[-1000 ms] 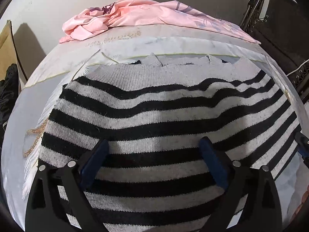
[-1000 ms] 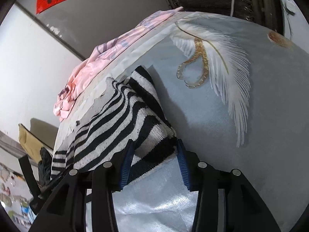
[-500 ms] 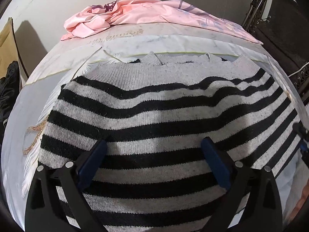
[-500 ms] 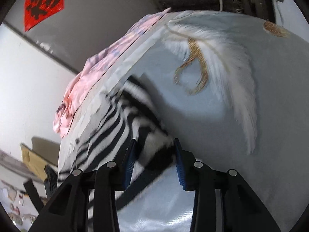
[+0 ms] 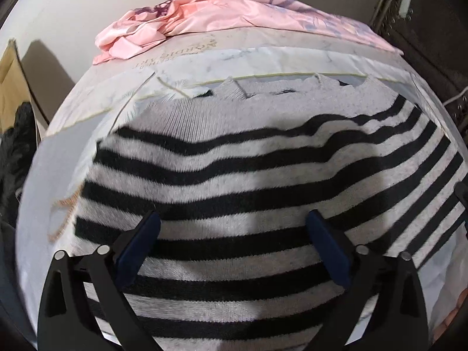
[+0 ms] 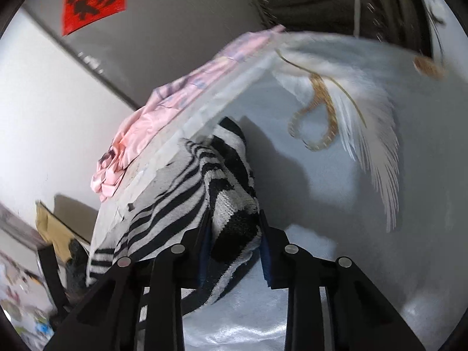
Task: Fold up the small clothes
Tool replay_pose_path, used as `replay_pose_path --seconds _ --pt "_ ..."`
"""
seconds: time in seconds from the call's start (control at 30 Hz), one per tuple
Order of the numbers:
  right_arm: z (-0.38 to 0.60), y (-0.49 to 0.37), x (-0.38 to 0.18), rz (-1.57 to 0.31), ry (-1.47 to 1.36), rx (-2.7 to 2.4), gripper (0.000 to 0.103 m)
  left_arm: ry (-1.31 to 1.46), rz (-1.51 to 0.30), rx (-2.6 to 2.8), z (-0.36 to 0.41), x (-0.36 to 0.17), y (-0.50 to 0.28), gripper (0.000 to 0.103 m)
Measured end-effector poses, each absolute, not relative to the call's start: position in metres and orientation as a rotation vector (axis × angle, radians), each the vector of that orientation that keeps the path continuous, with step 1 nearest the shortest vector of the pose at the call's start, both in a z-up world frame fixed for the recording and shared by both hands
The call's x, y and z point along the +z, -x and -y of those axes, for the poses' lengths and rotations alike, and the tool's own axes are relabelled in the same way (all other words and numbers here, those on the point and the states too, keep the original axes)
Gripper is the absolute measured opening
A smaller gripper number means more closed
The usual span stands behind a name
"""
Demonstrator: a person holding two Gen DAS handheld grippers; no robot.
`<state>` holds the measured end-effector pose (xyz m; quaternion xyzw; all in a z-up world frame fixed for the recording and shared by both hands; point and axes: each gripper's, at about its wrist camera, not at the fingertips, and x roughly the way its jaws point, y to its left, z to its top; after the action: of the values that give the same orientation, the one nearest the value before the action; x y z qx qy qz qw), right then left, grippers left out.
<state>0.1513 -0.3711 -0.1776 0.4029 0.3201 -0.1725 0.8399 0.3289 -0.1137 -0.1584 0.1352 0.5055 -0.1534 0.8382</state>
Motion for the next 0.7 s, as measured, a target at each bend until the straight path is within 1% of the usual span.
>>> replay_pose_path --seconds 0.03,0.17,0.23,0.3,0.4,0.53,0.57,0.6,0.63,0.67,0.7 --pt "0.368 -0.152 -0.174 -0.672 -0.829 -0.358 0.029 -0.293 -1.077 -0.359 0.121 -0.147 -0.332 0.090" --pt "0.351 -0.155 -0.159 -0.651 -0.715 -0.328 0.028 -0.303 -1.053 -0.494 0.162 -0.099 -0.342 0.090" --pt "0.344 -0.155 -0.152 -0.642 -0.657 -0.323 0.028 -0.317 -1.043 -0.596 0.199 -0.073 -0.346 0.095" --pt "0.337 -0.156 -0.149 -0.641 -0.616 -0.316 0.027 -0.337 -1.070 -0.673 0.234 -0.062 -0.349 0.098" --pt "0.330 -0.156 -0.145 -0.637 -0.572 -0.312 0.027 -0.441 -1.149 -0.744 0.299 -0.069 -0.350 0.098" --pt "0.323 -0.158 -0.144 -0.646 -0.524 -0.319 0.027 -0.600 -1.281 -0.740 0.352 -0.115 -0.342 0.098" --pt "0.323 -0.158 -0.144 -0.649 -0.519 -0.321 0.027 -0.613 -1.304 -0.737 0.357 -0.123 -0.341 0.096" --pt "0.323 -0.159 -0.144 -0.651 -0.513 -0.323 0.027 -0.623 -1.314 -0.722 0.359 -0.130 -0.341 0.073" --pt "0.322 -0.159 -0.144 -0.654 -0.505 -0.324 0.027 -0.630 -1.330 -0.713 0.361 -0.136 -0.341 0.044" --pt "0.322 -0.160 -0.145 -0.662 -0.501 -0.322 0.028 -0.604 -1.371 -0.735 0.361 -0.141 -0.343 0.032" --pt "0.323 -0.160 -0.146 -0.671 -0.504 -0.320 0.032 -0.569 -1.400 -0.743 0.359 -0.143 -0.345 0.025"
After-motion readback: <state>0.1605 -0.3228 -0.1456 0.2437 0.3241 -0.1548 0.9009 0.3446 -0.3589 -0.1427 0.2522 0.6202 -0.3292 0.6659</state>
